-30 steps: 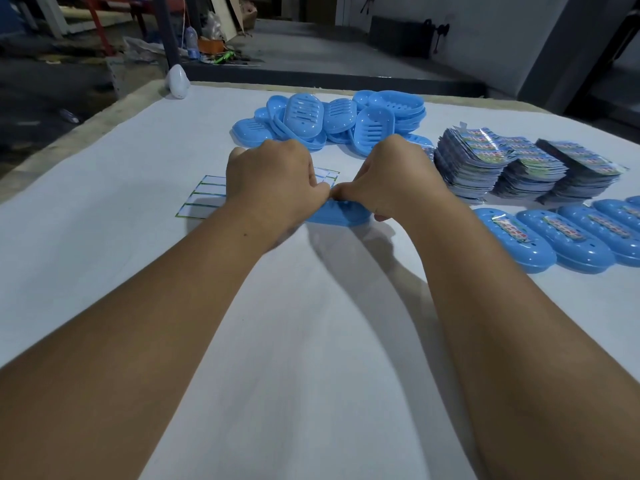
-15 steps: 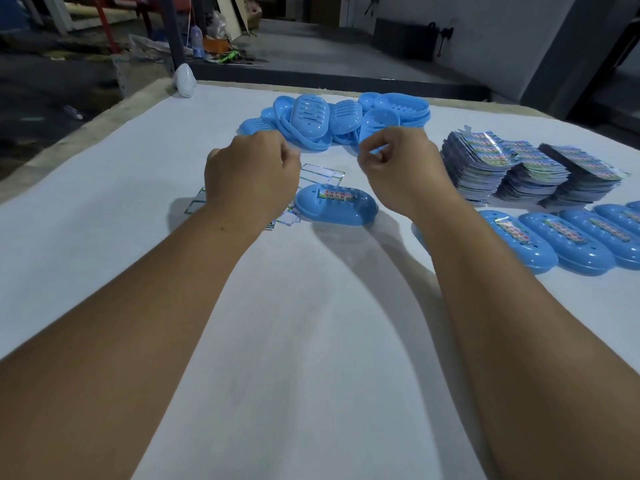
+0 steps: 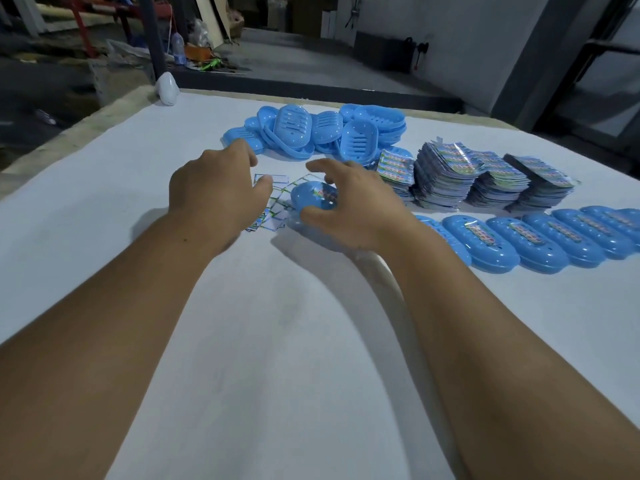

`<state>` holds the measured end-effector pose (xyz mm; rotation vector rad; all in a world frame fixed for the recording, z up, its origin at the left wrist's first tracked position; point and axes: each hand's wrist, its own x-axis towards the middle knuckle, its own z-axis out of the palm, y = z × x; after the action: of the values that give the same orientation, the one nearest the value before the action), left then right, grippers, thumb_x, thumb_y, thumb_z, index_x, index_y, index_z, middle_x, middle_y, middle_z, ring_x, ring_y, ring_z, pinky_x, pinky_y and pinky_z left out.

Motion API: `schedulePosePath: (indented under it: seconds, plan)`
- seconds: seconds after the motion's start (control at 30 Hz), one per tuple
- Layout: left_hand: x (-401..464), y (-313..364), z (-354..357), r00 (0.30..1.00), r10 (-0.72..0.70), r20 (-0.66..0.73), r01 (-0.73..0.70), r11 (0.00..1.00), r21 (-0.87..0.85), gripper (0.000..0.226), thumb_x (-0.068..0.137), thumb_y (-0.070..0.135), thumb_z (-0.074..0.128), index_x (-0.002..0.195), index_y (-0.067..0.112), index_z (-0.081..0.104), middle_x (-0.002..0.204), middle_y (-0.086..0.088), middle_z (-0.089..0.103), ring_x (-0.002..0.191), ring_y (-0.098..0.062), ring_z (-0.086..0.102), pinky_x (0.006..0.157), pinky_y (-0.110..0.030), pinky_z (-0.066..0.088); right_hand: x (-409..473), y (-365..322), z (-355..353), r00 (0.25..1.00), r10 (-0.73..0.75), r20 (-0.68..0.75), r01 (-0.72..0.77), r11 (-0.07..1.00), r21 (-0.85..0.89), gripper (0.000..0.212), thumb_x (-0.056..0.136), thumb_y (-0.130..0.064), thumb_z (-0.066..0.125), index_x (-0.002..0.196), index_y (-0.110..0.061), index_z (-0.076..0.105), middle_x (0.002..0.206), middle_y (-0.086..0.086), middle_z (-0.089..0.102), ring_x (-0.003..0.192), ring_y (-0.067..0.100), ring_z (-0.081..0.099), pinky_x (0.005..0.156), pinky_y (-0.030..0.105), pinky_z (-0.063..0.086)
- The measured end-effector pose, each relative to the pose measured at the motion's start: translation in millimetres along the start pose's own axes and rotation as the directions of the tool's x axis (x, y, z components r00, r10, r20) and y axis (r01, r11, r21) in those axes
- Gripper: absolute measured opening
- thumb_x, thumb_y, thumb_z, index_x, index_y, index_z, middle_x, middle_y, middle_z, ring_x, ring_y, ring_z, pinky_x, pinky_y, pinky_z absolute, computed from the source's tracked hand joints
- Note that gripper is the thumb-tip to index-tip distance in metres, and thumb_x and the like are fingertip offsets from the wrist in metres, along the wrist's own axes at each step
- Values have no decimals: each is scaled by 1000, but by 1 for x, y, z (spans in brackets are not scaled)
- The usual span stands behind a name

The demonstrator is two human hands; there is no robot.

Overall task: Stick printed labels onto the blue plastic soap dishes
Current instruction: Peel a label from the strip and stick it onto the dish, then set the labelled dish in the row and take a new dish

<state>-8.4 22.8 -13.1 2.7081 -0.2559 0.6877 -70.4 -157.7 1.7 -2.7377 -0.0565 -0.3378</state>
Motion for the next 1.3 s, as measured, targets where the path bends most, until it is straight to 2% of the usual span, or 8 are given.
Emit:
schedulePosePath:
  seconds: [0.1,0.23,0.33,0.47,0.6,0.97,1.2,1.3]
  plan:
    - [0,-1,2,1000,12,14,-11,1000,-16,39,93,51,57,121,24,54,104,-9,70,98,-36,61,72,-36,38,-15,-4,-9,990,96,-103,-111,983,-148,67,81,-62,51,144,-41,48,133,1,56,123,33,53,101,46,40]
    - [-1,2,1,1000,27,10,-26,999,-25,47,93,50,58,129,21,47,102,-13,69,95,-40,62,70,-38,38,-40,-3,-14,969,233,-85,-247,934,-259,60,84,-64,47,135,-33,56,133,6,56,122,35,53,96,46,37]
    - [-5,4,1,999,48,-7,-48,999,-24,49,94,50,58,131,20,45,98,-15,68,90,-40,62,69,-38,39,-56,1,-12,960,274,-61,-278,903,-328,61,87,-63,46,136,-29,54,136,7,54,126,36,50,100,48,35]
    - [-6,4,1,998,64,-11,-64,998,-29,48,94,50,57,130,22,44,95,-14,68,85,-38,60,68,-38,39,-64,1,-6,964,249,-92,-265,881,-392,56,88,-62,46,127,-25,58,129,8,56,121,36,48,94,47,33]
    - [-6,3,1,997,77,-16,-78,996,-43,48,93,50,58,129,21,45,94,-15,68,80,-36,56,68,-39,39,-67,3,-5,958,262,-121,-288,881,-376,53,88,-59,47,127,-25,58,128,7,56,120,36,46,92,46,31]
    - [-10,4,3,995,84,54,-80,994,-73,43,93,52,57,125,26,49,98,-10,69,90,-35,61,73,-41,43,-70,31,-17,925,367,-93,-379,888,-263,47,95,-54,48,133,-27,53,135,6,51,128,36,39,94,52,35]
    - [-9,3,-2,995,61,84,-54,996,-75,32,93,52,57,114,27,60,97,-7,71,92,-34,62,76,-41,47,-67,38,-22,921,379,-91,-389,885,-256,46,95,-53,50,132,-26,54,136,7,51,129,37,40,98,53,36]
    - [-6,1,-3,996,45,79,-39,996,-76,24,94,48,56,105,27,62,94,-6,71,89,-32,62,72,-38,45,-60,31,-24,935,343,-93,-356,899,-255,49,92,-55,54,131,-25,55,136,7,52,128,37,43,98,52,37]
